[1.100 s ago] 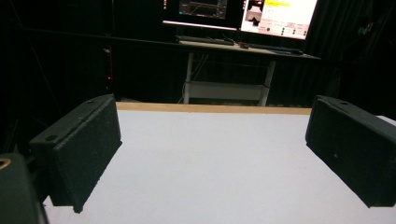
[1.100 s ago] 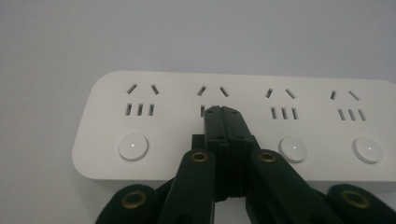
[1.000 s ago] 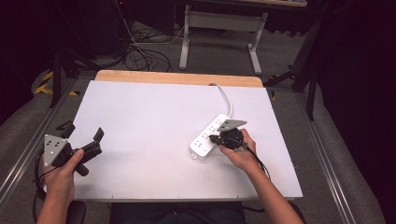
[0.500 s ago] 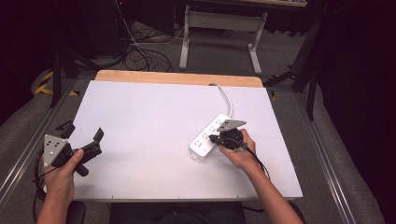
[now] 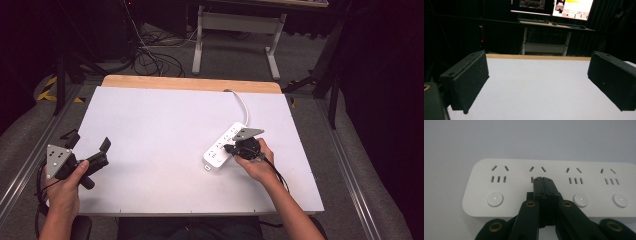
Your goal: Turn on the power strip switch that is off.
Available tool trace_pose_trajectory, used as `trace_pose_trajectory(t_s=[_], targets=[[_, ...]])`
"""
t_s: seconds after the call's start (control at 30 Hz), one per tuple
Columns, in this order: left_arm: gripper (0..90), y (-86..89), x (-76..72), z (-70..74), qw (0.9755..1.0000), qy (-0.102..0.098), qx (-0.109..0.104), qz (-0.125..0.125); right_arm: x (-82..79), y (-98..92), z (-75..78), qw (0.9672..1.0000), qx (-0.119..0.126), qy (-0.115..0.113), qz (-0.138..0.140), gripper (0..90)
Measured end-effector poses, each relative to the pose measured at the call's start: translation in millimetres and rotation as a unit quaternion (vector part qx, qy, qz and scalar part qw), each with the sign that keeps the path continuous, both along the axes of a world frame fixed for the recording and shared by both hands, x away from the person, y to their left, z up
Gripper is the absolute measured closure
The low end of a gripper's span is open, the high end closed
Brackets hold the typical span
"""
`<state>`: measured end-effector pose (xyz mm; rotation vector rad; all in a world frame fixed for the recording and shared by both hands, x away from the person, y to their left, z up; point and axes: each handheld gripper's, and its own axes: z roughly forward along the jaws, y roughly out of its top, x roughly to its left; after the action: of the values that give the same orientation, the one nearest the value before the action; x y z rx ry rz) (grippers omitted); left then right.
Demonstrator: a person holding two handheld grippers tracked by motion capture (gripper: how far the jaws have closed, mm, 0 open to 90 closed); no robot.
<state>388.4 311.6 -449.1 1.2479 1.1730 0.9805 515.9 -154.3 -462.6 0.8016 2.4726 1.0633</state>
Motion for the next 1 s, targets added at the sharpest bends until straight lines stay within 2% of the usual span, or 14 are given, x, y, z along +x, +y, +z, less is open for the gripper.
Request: trace_pose_trajectory(t_s=[0.23,0.4,0.5,0.53,0.73,1.0], targets=[[4.0,-0.3,0.5,0.0,1.0000,0.002,0.003,-0.002,0.7,-0.3,0.4,1.0000,0.002,0.004,-0.002,90.0],[4.1,-0.9,1.3,0.0,1.0000,0.001,0.003,-0.005,-1.6,2.1,0.7,0.9999,-0.010,-0.009,-0.002,90.0],[4.1,-0.8,1.6,0.1,1.0000,0.001,0.003,-0.005,-1.7,1.3,1.0,0.9999,-0.005,-0.009,-0.004,90.0],[4.1,-0.7,1.6,0.1,1.0000,0.001,0.003,-0.005,-2.0,0.9,1.5,0.9998,-0.012,-0.015,-0.009,90.0],[4.1,-0.8,2.2,0.1,1.0000,0.001,0.004,-0.007,-2.8,0.3,0.9,0.9997,-0.012,-0.019,-0.008,90.0],[4.1,-1.7,4.1,0.5,0.9999,0.003,0.002,-0.011,-3.6,-3.8,-1.6,0.9996,0.013,-0.020,-0.012,90.0]])
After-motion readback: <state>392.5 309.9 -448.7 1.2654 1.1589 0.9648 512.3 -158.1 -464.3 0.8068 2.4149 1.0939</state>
